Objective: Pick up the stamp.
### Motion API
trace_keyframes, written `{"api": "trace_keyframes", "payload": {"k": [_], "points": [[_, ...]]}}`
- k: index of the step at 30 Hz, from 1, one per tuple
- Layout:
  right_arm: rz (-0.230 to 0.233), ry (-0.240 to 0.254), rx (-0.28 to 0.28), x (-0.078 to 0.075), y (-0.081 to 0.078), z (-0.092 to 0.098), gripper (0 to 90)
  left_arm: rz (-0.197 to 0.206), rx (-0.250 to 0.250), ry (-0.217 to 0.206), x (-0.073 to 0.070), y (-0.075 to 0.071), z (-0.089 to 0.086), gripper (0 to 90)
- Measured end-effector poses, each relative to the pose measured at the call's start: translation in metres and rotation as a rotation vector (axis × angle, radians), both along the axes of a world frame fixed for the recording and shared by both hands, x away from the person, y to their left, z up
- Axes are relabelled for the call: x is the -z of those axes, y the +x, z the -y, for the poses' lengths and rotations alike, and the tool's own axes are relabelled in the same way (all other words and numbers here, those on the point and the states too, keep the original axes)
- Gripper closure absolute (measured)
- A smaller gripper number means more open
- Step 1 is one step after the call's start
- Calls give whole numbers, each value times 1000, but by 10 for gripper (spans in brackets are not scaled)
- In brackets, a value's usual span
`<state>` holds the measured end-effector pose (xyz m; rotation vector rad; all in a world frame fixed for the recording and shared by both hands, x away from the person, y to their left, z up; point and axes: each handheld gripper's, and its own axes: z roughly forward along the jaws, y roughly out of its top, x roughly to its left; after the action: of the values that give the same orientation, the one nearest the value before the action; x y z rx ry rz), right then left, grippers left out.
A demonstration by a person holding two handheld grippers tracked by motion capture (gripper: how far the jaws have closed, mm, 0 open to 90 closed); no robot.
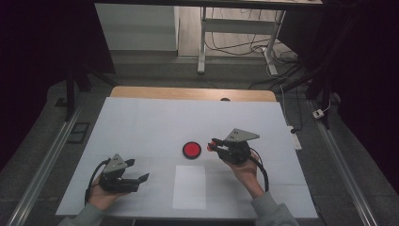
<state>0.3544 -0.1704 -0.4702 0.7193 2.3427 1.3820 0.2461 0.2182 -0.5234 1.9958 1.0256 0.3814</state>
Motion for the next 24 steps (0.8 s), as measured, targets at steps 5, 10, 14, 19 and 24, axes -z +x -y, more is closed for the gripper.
{"api": "trace_keyframes", "payload": {"k": [5, 10, 14, 19, 24], "points": [[-4, 0, -12, 1, -2, -3, 718, 1, 0, 2, 0, 0, 0, 199], [1, -4, -23, 1, -3, -5, 718, 1, -2, 2, 0, 0, 0, 199], [0, -7, -27, 0, -5, -7, 718, 1, -1, 3, 0, 0, 0, 199], [-2, -2, -45, 1, -7, -10, 718, 1, -4, 5, 0, 0, 0, 200], [-9, -10, -57, 2, -9, -13, 718, 1, -4, 6, 1, 0, 1, 200]]}}
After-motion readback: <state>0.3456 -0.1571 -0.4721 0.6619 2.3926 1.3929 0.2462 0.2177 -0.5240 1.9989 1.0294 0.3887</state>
